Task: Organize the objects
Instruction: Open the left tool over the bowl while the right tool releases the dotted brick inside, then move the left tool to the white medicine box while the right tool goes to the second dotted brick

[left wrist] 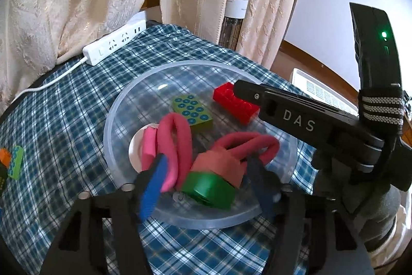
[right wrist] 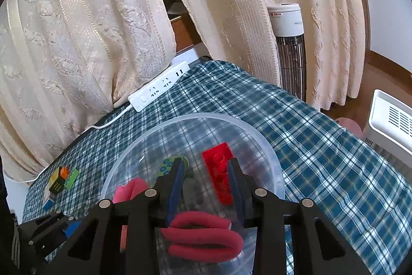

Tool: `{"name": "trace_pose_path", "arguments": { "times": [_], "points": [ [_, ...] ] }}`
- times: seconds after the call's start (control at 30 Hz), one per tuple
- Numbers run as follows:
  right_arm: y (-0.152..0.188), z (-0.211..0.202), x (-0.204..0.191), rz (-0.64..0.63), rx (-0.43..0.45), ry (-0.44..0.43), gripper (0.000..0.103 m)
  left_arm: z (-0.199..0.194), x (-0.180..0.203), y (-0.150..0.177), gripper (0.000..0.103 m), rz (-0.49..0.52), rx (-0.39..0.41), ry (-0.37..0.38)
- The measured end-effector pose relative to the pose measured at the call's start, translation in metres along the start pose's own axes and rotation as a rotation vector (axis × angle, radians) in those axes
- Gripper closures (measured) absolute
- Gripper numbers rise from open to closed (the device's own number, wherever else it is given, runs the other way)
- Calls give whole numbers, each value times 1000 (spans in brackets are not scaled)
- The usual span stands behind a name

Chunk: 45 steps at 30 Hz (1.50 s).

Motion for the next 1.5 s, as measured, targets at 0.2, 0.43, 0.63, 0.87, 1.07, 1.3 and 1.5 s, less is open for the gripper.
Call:
{"name": "trace_pose_path", "arguments": {
  "times": [0.2,0.43,0.63,0.87,1.07,1.3,1.5],
  "points": [
    [1,-2,-2,-1,0,-5,66,-6,-12,-1,36,-28,16,-9],
    [2,-4,-16,-20,-2,-24,66,-14,-20,1,36,-39,28,-26],
    [4,-4,-30,-36,-6,-41,64,-20,-35,5,36,-70,31,-54],
    [4,-5,-49,-57,-6,-62,64,-30,-60,8,36,-121,37,-89],
    [4,-7,-69,-80,1,-84,51,-37,-79,13,36,-151,43,-123],
    [6,-6,-90,-102,-1,-106,45,-51,-107,19,36,-197,58,-170],
    [17,-2,-115,-145,-27,-133,45,-62,-126,27,36,-216,65,-200]
  ]
}}
Point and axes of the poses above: each gripper's, at about its wrist camera, not at the fingertips, and z roughly the way its jaws point, x to its right, y to its underside, the point moved 5 cm from there along z, roughly the way its jaws point, and after that the axes turned 5 degrees about x, right-handed, at the moved point
